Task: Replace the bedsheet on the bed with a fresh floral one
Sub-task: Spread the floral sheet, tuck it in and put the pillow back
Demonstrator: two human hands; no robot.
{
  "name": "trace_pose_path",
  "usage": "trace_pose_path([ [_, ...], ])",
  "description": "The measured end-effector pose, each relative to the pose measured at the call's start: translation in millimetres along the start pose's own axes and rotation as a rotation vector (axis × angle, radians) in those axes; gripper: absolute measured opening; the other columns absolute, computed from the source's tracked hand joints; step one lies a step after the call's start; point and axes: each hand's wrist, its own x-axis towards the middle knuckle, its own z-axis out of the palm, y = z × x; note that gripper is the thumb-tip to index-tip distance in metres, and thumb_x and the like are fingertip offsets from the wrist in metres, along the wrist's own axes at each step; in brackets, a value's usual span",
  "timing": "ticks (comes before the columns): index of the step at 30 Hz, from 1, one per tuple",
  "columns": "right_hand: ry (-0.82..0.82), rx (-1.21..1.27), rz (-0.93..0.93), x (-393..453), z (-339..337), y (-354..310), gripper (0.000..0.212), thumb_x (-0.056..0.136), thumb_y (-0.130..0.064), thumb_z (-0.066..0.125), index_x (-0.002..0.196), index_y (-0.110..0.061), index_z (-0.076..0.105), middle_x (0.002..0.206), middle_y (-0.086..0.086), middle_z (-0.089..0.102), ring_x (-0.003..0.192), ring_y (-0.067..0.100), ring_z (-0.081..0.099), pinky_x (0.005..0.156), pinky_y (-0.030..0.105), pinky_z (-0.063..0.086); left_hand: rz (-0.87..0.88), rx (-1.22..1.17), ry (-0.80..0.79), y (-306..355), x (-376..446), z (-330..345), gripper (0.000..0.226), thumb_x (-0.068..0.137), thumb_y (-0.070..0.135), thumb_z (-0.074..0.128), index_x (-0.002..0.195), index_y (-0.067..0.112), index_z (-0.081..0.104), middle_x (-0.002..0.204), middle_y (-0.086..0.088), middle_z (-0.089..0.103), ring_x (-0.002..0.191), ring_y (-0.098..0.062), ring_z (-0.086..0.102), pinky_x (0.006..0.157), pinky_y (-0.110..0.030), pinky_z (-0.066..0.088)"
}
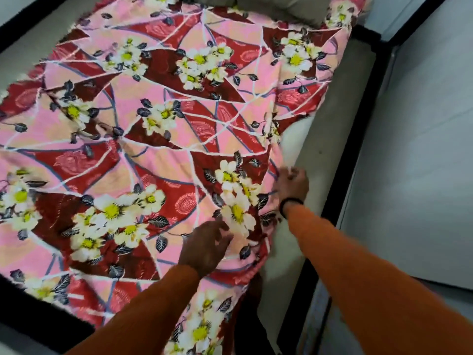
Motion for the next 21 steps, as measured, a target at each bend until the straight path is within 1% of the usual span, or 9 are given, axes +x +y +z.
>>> trace_pose_path([
  [3,-0.027,-0.038,-0.088,86.0,9.6,-50.8,0.043,0.091,-0.044,0.066,0.117,-0.01,0.065,0.118,0.014,0.069,0.11,0.031,0.064,0.091,0.032,0.047,0.049,0.038,0.085,58.8,76.1,18.2,0.032,0.094,0.061,0.057,0.101,0.032,0.065,0.082,0.012,0.065,0.079,-0.013,0.064,0.068,-0.032,0.049],
  [7,-0.071,-0.069,-0.114,160.9,28.1,-109.7,0.063,0.085,-0.059,0.07,0.12,-0.006,0.066,0.121,0.013,0.07,0.114,0.03,0.065,0.094,0.035,0.05,0.0,0.168,0.093,129.5,165.6,37.1,0.065,0.088,0.083,0.039,0.089,0.026,0.069,0.078,0.006,0.07,0.07,-0.016,0.066,0.065,-0.032,0.056],
  [8,-0.097,-0.052,-0.036,171.4,35.2,-121.5,0.07,0.083,-0.059,0.073,0.127,-0.005,0.061,0.127,0.014,0.067,0.117,0.031,0.064,0.094,0.034,0.05,-0.049,0.25,0.058,141.7,181.5,40.9,0.075,0.086,0.088,0.032,0.093,0.024,0.07,0.082,0.001,0.071,0.072,-0.021,0.067,0.067,-0.035,0.058],
  [10,-0.159,-0.016,0.116,182.3,46.0,-139.4,0.084,0.078,-0.051,0.081,0.141,-0.007,0.048,0.139,0.015,0.059,0.124,0.032,0.059,0.099,0.035,0.049,-0.156,0.424,-0.011,153.0,206.4,48.6,0.083,0.088,0.087,0.026,0.12,0.019,0.062,0.097,-0.009,0.071,0.083,-0.031,0.069,0.075,-0.041,0.059],
  [12,-0.153,-0.057,0.104,187.5,55.4,-149.5,0.073,0.079,-0.038,0.082,0.138,-0.011,0.05,0.139,0.018,0.053,0.124,0.036,0.054,0.101,0.039,0.047,-0.181,0.509,-0.065,154.1,222.5,51.9,0.07,0.097,0.071,0.034,0.138,0.017,0.05,0.106,-0.01,0.069,0.091,-0.032,0.068,0.08,-0.043,0.058],
  [13,-0.133,-0.061,0.065,189.5,57.9,-151.6,0.058,0.084,-0.031,0.076,0.133,-0.011,0.055,0.137,0.02,0.052,0.123,0.037,0.052,0.101,0.041,0.046,-0.145,0.497,-0.094,152.9,225.5,51.0,0.059,0.101,0.062,0.037,0.134,0.016,0.052,0.106,-0.009,0.068,0.091,-0.031,0.068,0.08,-0.043,0.058],
  [15,-0.059,0.007,-0.002,201.7,55.6,-151.0,0.034,0.093,-0.022,0.062,0.123,-0.007,0.061,0.129,0.022,0.06,0.117,0.037,0.058,0.096,0.04,0.047,-0.016,0.393,-0.165,150.9,224.9,47.3,0.041,0.102,0.048,0.042,0.11,0.014,0.063,0.099,-0.009,0.068,0.087,-0.033,0.069,0.077,-0.043,0.058],
  [18,0.088,0.183,-0.003,234.0,21.1,-137.7,0.028,0.098,-0.022,0.057,0.11,0.001,0.065,0.113,0.021,0.069,0.104,0.034,0.066,0.085,0.038,0.046,0.121,0.276,-0.287,154.6,215.9,29.8,0.036,0.099,0.042,0.049,0.071,0.019,0.051,0.071,-0.001,0.057,0.067,-0.026,0.062,0.062,-0.031,0.048],
  [21,0.209,0.139,-0.133,261.1,-35.6,-111.9,0.02,0.095,-0.017,0.06,0.101,0.002,0.063,0.1,0.02,0.068,0.09,0.024,0.061,0.081,0.033,0.042,0.137,0.089,-0.346,161.4,216.8,12.4,0.04,0.102,0.041,0.054,0.068,0.021,0.048,0.063,0.007,0.048,0.059,-0.011,0.048,0.057,-0.031,0.029],
])
